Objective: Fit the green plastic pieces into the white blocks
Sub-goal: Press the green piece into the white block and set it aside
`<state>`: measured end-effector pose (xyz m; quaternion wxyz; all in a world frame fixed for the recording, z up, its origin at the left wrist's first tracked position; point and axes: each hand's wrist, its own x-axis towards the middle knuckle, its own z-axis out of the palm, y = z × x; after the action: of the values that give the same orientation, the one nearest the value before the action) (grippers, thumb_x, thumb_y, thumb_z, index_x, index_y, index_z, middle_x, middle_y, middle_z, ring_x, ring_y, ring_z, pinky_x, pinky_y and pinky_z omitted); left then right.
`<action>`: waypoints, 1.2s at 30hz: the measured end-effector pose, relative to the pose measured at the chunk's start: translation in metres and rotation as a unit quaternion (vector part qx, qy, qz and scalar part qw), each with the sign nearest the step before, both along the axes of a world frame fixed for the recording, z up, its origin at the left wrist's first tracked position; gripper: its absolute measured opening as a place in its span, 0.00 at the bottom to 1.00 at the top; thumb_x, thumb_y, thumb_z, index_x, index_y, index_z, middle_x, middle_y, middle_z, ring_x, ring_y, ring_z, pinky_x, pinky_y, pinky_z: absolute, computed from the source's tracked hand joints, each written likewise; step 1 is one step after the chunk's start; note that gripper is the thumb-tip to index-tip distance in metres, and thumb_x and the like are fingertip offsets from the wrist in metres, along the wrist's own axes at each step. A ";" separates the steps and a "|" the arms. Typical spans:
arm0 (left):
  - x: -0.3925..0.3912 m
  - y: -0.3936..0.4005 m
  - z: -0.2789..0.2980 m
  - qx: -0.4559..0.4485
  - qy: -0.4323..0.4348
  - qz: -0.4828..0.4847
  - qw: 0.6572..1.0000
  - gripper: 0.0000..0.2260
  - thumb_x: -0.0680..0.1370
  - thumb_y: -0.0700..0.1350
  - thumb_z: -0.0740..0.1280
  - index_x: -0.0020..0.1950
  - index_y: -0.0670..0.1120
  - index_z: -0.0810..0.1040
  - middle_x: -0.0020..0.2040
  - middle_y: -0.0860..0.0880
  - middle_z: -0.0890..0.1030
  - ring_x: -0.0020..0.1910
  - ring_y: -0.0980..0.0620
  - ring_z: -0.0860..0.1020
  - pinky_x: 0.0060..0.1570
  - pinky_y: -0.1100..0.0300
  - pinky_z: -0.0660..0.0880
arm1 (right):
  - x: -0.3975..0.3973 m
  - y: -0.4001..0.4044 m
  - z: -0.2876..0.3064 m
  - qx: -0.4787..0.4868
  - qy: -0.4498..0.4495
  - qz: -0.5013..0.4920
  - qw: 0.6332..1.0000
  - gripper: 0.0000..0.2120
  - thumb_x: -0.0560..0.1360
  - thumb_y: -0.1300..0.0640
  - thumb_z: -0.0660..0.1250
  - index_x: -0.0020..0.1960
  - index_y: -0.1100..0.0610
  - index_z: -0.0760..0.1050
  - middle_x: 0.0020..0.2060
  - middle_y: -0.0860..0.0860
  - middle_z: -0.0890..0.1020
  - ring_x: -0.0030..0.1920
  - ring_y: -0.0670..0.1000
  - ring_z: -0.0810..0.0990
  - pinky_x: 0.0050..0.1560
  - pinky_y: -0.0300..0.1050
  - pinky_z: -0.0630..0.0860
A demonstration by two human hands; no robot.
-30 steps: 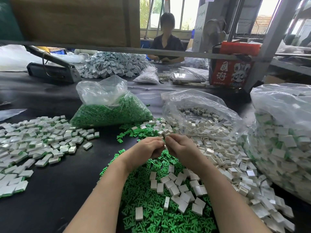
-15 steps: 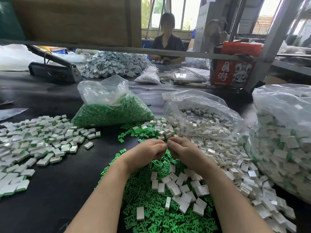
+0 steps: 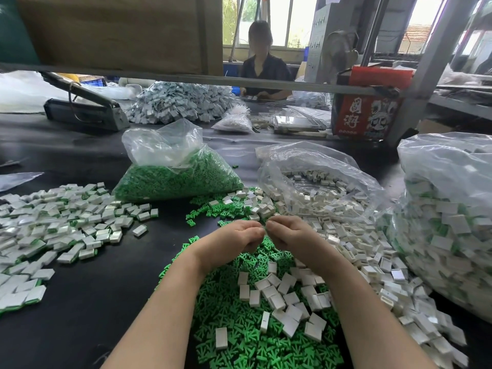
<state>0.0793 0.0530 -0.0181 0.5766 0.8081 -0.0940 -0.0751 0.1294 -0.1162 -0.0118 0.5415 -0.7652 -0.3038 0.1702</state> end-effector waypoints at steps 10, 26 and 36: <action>-0.009 0.001 0.009 -0.048 -0.022 0.016 0.998 0.14 0.82 0.37 0.53 0.37 0.44 0.65 0.30 0.54 0.63 0.29 0.57 0.61 0.30 0.70 0.62 | -0.002 0.003 0.002 0.101 0.048 -0.024 0.993 0.16 0.82 0.63 0.56 0.35 0.58 0.66 0.25 0.45 0.67 0.25 0.42 0.63 0.29 0.34 0.62; -0.004 0.001 0.004 -0.036 -0.008 0.012 0.999 0.12 0.83 0.39 0.55 0.40 0.45 0.66 0.31 0.55 0.65 0.31 0.57 0.62 0.38 0.59 0.61 | -0.004 0.004 0.003 0.034 0.006 -0.023 0.999 0.16 0.82 0.62 0.58 0.36 0.57 0.69 0.25 0.45 0.67 0.26 0.43 0.63 0.30 0.36 0.61; -0.001 0.003 -0.002 -0.047 -0.007 0.006 0.999 0.09 0.77 0.49 0.58 0.44 0.43 0.69 0.32 0.55 0.65 0.32 0.55 0.62 0.37 0.61 0.61 | -0.006 0.006 0.004 0.003 -0.014 -0.019 1.000 0.17 0.82 0.60 0.58 0.35 0.52 0.70 0.27 0.47 0.67 0.28 0.44 0.64 0.32 0.40 0.62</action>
<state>0.0784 0.0565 -0.0203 0.6134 0.7814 -0.0967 -0.0613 0.1234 -0.1099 -0.0075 0.5428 -0.7714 -0.2975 0.1477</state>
